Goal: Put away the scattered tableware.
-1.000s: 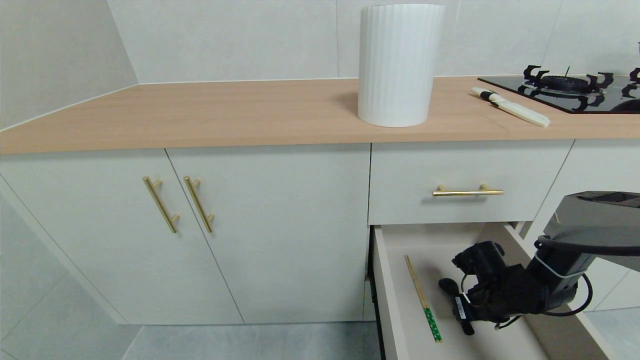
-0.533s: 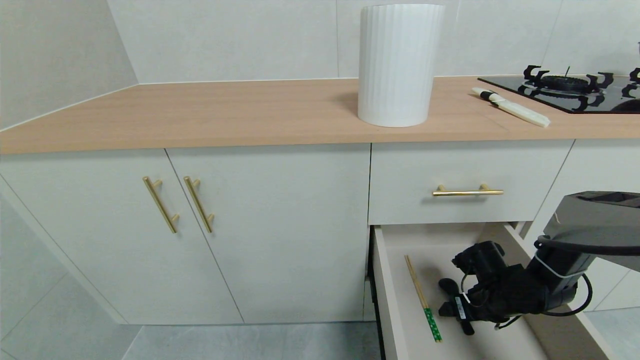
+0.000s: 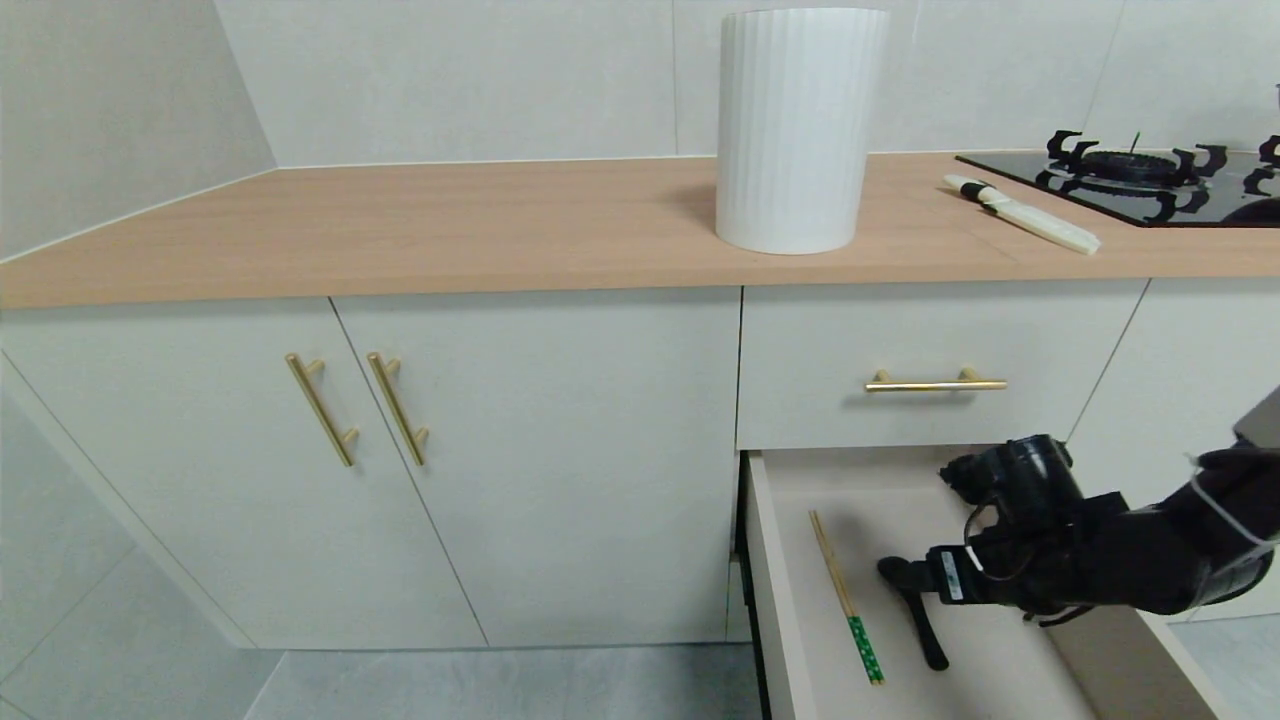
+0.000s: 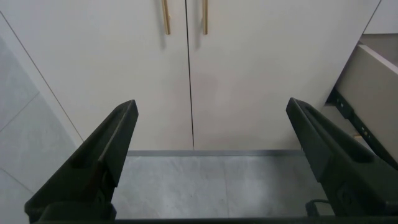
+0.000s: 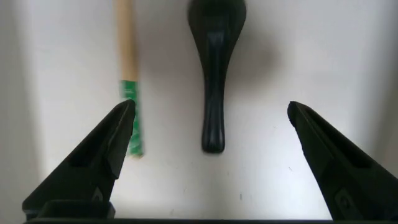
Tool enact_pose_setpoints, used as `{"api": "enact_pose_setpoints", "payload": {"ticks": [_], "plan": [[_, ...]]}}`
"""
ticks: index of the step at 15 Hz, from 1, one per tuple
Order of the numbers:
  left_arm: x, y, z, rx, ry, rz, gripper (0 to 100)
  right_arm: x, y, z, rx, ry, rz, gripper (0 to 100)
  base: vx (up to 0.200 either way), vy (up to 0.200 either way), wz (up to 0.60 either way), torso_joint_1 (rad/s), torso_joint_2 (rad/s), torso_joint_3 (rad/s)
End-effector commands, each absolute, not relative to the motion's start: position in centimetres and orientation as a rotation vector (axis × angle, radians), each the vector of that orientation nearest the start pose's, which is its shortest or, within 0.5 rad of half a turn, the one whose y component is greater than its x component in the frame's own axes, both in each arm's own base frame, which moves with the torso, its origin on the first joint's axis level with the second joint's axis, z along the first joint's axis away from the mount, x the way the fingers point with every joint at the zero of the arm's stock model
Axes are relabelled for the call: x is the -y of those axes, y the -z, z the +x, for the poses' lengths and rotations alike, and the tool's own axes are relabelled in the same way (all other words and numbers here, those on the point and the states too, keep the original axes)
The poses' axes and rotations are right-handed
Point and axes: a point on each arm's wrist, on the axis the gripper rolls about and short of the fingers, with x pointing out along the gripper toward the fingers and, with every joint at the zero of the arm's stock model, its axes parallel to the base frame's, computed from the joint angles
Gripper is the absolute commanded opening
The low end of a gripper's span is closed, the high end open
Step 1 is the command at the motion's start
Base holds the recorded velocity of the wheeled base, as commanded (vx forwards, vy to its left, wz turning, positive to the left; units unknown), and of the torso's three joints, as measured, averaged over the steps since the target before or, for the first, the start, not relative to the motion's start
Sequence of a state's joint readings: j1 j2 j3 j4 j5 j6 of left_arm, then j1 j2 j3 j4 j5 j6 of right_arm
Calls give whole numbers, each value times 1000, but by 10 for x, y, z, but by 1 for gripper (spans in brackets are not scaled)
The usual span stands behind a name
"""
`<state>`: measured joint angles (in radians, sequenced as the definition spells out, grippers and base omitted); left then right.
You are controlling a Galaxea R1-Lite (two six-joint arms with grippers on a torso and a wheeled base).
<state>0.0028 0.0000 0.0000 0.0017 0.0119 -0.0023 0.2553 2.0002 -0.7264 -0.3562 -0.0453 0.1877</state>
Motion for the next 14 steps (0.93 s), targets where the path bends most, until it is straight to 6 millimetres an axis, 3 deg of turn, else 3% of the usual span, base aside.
{"api": "enact_pose_setpoints", "payload": {"ticks": [1, 3, 5, 7, 11, 14], "plan": [[0, -75, -23, -2, -15, -2, 100, -68, -117, 266, -789, -136, 65, 100, 0, 0, 0, 0, 0, 0], [0, -75, -23, -2, -15, -2, 100, -67, -139, 243, -782, -155, 59, 100, 0, 0, 0, 0, 0, 0], [0, -75, -23, -2, -15, -3, 100, -66, -149, 227, -788, -168, 52, 100, 0, 0, 0, 0, 0, 0], [0, -75, -23, -2, -15, -3, 100, -67, -163, 199, -799, -208, 30, 100, 0, 0, 0, 0, 0, 0], [0, -75, -23, -2, -15, -3, 100, -71, -180, 169, -773, -271, -1, 100, 0, 0, 0, 0, 0, 0], [0, -75, -23, -3, -15, -2, 100, -70, -180, 167, -785, -270, -4, 100, 0, 0, 0, 0, 0, 0]]}}
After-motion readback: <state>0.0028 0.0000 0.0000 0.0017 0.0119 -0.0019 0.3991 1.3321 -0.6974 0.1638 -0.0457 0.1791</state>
